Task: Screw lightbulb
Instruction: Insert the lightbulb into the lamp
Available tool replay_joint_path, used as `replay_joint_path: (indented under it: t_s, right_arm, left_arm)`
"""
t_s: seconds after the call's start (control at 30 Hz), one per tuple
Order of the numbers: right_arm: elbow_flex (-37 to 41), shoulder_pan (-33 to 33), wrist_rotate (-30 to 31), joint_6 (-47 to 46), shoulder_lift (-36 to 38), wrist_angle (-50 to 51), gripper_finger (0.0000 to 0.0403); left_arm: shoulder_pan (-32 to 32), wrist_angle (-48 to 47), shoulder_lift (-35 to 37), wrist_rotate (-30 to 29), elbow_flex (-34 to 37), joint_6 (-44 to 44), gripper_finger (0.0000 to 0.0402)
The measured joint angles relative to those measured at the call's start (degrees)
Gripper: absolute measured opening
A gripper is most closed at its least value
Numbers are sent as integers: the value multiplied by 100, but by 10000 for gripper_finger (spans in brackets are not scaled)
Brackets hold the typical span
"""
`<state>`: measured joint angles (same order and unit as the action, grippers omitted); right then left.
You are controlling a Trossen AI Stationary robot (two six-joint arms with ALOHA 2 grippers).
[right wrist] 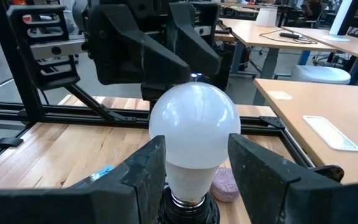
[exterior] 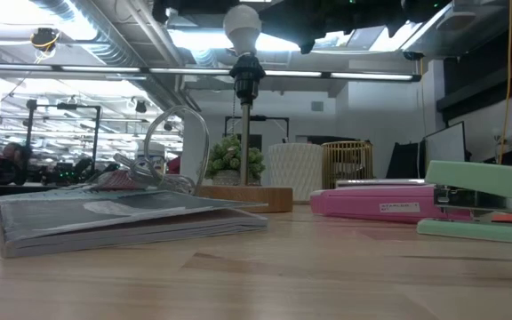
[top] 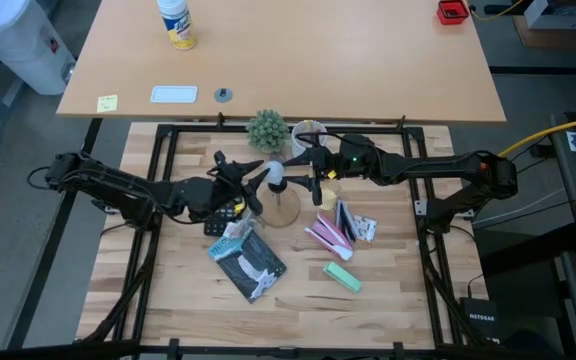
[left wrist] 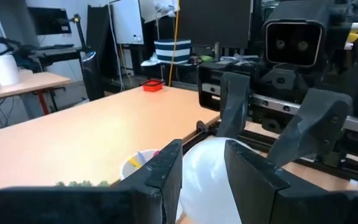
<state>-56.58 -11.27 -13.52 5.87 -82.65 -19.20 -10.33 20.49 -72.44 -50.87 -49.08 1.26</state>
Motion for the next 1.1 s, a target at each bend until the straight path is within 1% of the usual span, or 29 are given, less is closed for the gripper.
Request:
replay_joint_path:
  t_s: [0.37, 0.5, 0.6, 1.1]
  right_arm:
    - [0, 2, 10, 2, 0, -50, 182]
    - [0, 7, 213, 58, 0, -67, 182]
    - [1, 7, 242, 63, 0, -98, 182]
    - [2, 0, 284, 63, 0, -571, 182]
  left_arm:
    - [-2, -52, 2, 4, 0, 58, 114]
    - [0, -43, 2, 0, 0, 30, 114]
    - [0, -43, 2, -2, 0, 19, 114]
    - [0, -37, -4, 7, 0, 21, 114]
